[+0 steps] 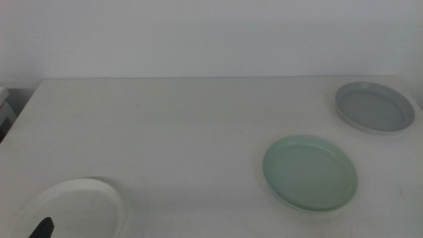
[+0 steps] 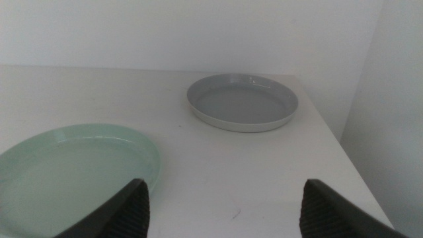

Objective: Stack the three bowls on top of each other.

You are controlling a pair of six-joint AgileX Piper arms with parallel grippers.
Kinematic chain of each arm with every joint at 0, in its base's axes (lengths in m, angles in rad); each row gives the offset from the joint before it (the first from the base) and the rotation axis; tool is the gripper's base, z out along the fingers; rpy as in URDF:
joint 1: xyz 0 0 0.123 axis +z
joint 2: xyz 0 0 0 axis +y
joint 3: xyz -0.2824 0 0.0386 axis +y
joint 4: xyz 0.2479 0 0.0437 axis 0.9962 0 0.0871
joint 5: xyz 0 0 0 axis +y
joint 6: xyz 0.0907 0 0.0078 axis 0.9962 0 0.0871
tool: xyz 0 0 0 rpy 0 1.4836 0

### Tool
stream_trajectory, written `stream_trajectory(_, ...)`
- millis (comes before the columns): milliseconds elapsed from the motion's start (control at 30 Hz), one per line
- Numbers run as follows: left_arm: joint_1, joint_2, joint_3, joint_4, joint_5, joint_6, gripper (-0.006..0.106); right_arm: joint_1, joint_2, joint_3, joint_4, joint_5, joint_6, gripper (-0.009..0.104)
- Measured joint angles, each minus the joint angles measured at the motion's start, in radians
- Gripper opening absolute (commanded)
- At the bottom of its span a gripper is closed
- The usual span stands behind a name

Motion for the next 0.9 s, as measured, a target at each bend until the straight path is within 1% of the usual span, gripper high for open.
stream_trajectory(100, 0.000, 0.000, 0.000, 0.000, 0.000, 0.000, 0.105, 0.000, 0.000, 0.000, 0.013, 0.001, 0.000, 0.057)
stream_trajectory(167, 0.000, 0.000, 0.000, 0.000, 0.000, 0.000, 0.105, 0.000, 0.000, -0.002, 0.037, 0.019, 0.000, 0.057)
stream_trajectory(267, 0.000, 0.000, 0.000, 0.000, 0.000, 0.000, 0.105, 0.000, 0.006, -0.051, 0.053, 0.114, 0.000, 0.057)
stream_trajectory(367, 0.000, 0.000, 0.000, 0.000, 0.000, 0.000, 0.105, 0.000, 0.054, -0.145, 0.055, 0.211, 0.000, 0.057)
stream_trajectory(700, 0.000, 0.000, 0.000, 0.000, 0.000, 0.000, 0.105, 0.000, 0.354, -0.458, 0.061, 0.337, 0.000, 0.057)
stream_trajectory(800, 0.000, 0.000, 0.000, 0.000, 0.000, 0.000, 0.105, 0.000, 0.469, -0.575, 0.064, 0.396, 0.000, 0.057)
stream_trajectory(900, 0.000, 0.000, 0.000, 0.000, 0.000, 0.000, 0.105, 0.000, 0.580, -0.708, 0.082, 0.476, -0.004, 0.057)
